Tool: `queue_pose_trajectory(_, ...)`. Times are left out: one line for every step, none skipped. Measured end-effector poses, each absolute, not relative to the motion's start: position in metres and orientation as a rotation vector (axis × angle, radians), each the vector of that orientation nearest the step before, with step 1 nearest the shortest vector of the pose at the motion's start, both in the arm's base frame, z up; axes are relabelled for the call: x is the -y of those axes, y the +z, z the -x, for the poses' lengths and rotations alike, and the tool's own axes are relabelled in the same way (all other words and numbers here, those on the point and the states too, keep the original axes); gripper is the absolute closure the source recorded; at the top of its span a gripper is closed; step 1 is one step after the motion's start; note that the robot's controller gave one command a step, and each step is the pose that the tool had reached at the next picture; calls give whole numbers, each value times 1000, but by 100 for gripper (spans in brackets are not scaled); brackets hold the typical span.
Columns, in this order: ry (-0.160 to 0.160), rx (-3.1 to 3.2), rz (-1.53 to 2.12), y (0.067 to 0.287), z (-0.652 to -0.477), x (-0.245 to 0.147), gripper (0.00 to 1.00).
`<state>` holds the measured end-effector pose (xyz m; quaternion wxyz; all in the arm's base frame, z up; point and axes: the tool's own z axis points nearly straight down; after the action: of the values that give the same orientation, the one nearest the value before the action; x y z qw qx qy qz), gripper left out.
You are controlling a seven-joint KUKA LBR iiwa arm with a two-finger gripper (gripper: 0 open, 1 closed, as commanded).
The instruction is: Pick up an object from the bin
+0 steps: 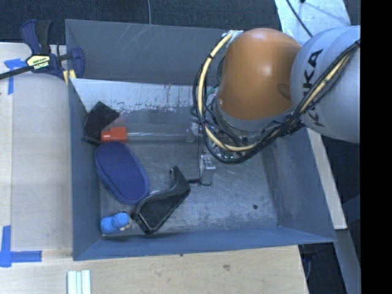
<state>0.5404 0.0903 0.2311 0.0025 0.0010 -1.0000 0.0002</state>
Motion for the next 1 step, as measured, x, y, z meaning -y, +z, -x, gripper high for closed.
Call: queue_pose_trajectory(-1,3054,-746,74,-493,-123,0)
